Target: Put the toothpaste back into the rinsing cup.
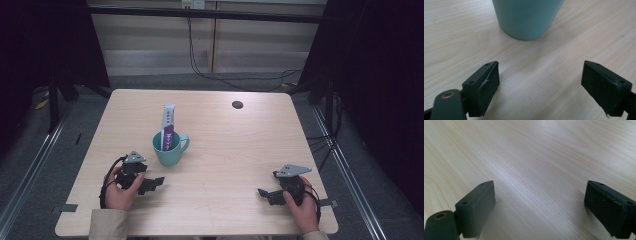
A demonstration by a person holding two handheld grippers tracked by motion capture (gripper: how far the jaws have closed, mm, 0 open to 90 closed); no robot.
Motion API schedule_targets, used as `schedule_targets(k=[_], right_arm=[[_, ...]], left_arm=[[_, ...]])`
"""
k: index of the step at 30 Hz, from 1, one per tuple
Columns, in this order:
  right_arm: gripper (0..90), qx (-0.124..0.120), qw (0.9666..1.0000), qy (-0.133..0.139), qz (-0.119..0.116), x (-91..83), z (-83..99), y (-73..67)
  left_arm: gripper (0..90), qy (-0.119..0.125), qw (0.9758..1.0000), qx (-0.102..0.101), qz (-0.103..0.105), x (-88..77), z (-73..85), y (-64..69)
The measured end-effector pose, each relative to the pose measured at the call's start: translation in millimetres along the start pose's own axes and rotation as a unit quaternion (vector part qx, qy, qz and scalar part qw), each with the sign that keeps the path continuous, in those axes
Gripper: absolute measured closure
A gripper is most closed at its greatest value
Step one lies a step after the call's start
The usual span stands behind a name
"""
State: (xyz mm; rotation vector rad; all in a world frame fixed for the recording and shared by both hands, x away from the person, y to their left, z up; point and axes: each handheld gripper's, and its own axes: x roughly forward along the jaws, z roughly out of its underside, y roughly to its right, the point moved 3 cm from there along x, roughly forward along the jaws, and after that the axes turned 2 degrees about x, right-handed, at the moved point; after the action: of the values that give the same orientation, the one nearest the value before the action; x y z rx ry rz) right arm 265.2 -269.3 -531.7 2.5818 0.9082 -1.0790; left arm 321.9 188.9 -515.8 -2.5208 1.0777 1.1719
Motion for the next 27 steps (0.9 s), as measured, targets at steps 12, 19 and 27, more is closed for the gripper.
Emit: schedule_targets(k=[12, 19, 27], right_arm=[[9.5, 0.0, 1.0, 0.0, 0.0, 0.0, 0.0, 0.0], [9.5, 0.0, 1.0, 0.0, 0.0, 0.0, 0.0, 0.0], [9.5, 0.0, 1.0, 0.0, 0.0, 0.0, 0.0, 0.0]], left_arm=[[15.1, -0.003, 0.9999, 0.013, -0.008, 3.2, 4.7, 1.5], [14.8, 0.008, 0.9992, 0.034, -0.02, 4.1, 8.5, 3.5], [14.1, 0.017, 0.9981, 0.053, -0.028, 5.1, 12.0, 5.5]])
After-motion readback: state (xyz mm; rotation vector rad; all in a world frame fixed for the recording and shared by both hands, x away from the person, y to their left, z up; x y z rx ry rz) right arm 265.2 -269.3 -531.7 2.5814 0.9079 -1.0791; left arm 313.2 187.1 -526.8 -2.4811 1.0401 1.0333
